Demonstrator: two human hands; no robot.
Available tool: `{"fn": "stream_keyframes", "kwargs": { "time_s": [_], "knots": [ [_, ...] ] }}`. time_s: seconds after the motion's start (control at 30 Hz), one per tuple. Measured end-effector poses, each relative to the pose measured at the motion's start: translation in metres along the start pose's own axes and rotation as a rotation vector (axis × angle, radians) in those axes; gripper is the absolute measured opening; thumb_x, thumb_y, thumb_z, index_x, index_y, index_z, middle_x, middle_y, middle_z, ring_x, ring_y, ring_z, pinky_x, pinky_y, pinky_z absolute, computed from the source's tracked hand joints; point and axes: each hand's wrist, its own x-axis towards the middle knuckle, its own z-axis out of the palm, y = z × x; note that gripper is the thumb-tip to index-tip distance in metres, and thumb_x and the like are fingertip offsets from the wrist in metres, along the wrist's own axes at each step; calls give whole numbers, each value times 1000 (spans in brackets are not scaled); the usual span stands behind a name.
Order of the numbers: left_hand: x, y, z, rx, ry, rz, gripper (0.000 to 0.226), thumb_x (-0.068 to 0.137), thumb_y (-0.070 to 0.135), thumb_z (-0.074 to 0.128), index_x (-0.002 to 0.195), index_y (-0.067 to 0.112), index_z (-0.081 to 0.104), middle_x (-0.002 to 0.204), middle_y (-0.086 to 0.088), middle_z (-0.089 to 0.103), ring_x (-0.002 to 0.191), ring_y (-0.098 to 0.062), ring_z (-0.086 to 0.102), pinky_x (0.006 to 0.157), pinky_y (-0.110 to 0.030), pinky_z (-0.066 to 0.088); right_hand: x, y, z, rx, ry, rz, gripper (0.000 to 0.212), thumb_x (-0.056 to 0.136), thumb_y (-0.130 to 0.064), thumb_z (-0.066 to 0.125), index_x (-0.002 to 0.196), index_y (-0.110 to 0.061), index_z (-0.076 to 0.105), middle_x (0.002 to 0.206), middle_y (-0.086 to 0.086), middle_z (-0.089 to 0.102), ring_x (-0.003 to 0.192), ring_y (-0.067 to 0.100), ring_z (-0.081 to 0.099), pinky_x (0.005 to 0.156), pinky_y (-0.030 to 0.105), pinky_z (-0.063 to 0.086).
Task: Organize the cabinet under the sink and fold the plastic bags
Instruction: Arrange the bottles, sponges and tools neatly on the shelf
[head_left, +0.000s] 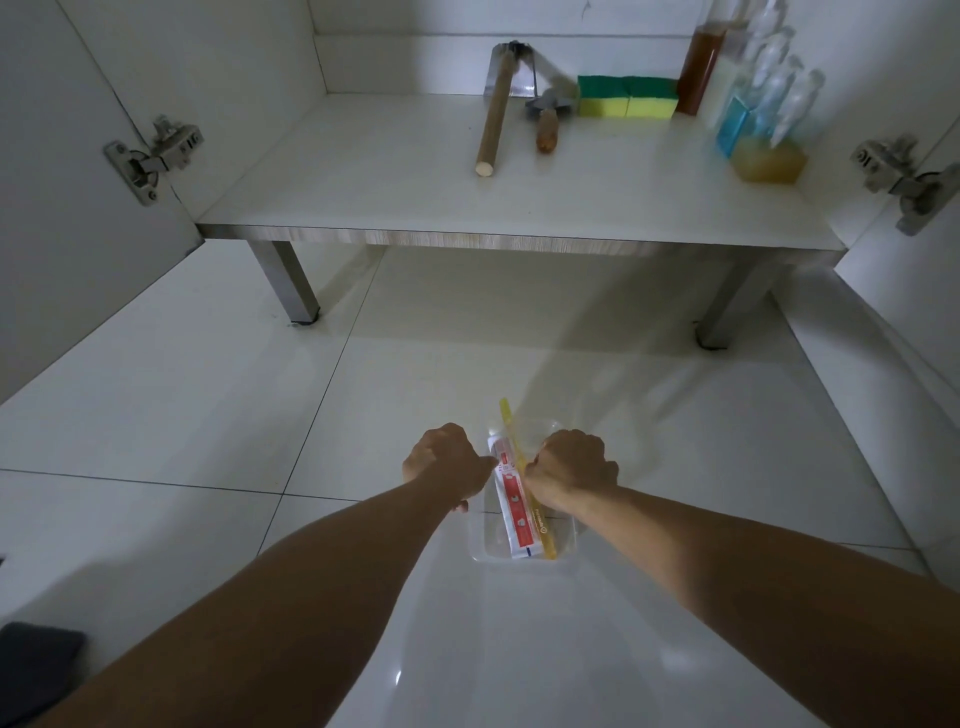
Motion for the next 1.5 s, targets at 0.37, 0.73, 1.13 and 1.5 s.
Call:
{"fn": "stream_keyframes", "kwargs": {
  "time_s": [0.37,0.73,1.13,1.5],
  "knots": [
    [-7,0,2,-115,-73,-10,37,93,33,60,67,7,62,49,-5,65,40,-14,63,51,-19,52,-1,4,1,6,2,66,40,89,-53,58,107,-18,62,123,2,57,134,28,37,108,49,31],
    [-14,1,-7,-214,-283,-110,20,86,5,64,69,-3,68,62,-14,71,62,-25,73,68,-37,62,-22,16,-22,104,77,2,29,85,-9,66,109,-11,49,96,4,62,88,25,63,69,31,52],
    [-92,32,-163,-338,-176,-125,16,87,6,66,75,-5,67,58,-15,69,54,-26,71,60,-38,61,-84,-50,-174,195,86,-56,30,82,4,66,108,-11,64,104,5,68,92,21,67,79,31,58],
    [-212,67,-404,-298,-178,-126,19,87,10,69,77,-6,67,59,-13,68,48,-20,67,53,-30,58,-194,-173,-379,253,8,-116,27,77,5,66,101,-6,65,98,8,68,90,24,67,77,34,58]
  ]
}}
